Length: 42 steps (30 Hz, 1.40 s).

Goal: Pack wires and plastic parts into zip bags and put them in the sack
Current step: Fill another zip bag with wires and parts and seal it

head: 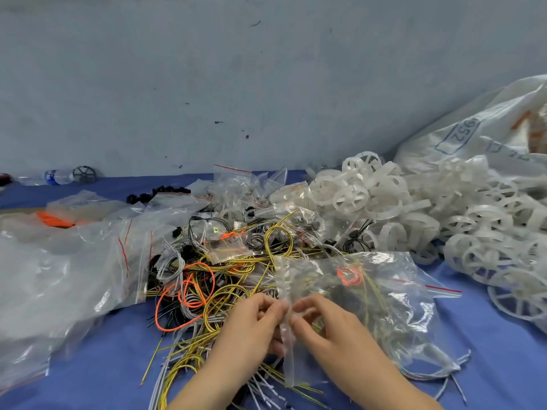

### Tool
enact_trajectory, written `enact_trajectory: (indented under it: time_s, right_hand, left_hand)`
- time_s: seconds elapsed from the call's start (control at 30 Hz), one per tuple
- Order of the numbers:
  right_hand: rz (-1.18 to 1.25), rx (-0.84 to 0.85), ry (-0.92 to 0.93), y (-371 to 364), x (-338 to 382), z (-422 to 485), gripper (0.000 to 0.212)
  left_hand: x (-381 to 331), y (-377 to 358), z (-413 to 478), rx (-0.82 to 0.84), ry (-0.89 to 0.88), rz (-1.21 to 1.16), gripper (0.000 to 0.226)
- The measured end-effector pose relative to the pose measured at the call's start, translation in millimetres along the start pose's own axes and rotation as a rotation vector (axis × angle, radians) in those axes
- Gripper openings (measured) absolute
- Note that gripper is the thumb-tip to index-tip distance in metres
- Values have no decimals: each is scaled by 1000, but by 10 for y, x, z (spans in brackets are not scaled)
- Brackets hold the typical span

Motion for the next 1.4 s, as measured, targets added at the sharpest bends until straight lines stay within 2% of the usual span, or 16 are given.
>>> enact_trajectory:
  time_s: [0.13, 0.4, 0.7, 0.87, 0.97, 1.03, 1.13, 1.27, 1.33, 1.4]
  right_hand:
    - [31, -9, -13, 4, -36, 36, 22]
    - [39, -26, -14, 10, -59, 65, 34]
    - [117, -10, 4, 60, -72, 61, 22]
    - [-9, -32, 44, 70, -67, 32, 18]
    - [1, -134, 60, 136, -27, 25, 11]
    - [86, -265, 55, 220, 18, -2, 15]
    - [220, -467, 58, 354, 144, -96, 9]
    - [149, -619, 173, 443, 328, -271, 14]
    - [59, -633, 203, 426, 379, -324, 17]
    - [-18, -600, 234, 352, 431, -347, 23]
  left_hand:
    - [-32, -39, 26, 49, -21, -64, 20]
    - [-17, -48, 29, 31, -47, 32, 22]
    - [33, -59, 39, 35, -60, 0, 20]
    - [34, -91, 42, 49, -94, 63, 20]
    - [25, -113, 36, 26, -116, 128, 20]
    - [19, -41, 37, -59, -134, 254, 20]
    - [4, 113, 69, -162, -137, 422, 20]
    - [-31, 168, 78, -219, -119, 563, 21]
    - [-64, 112, 43, -188, -121, 532, 21]
    - [-118, 17, -5, -126, -104, 351, 17]
Point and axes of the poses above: each hand's wrist, its own z-axis towards the middle knuckle, its own y-axis out of the back of the hand, x = y × z, the point moved 4 cm from there along z, towards the middle knuckle, and after that the axes turned 10 degrees about z, right-handed, at the moved point
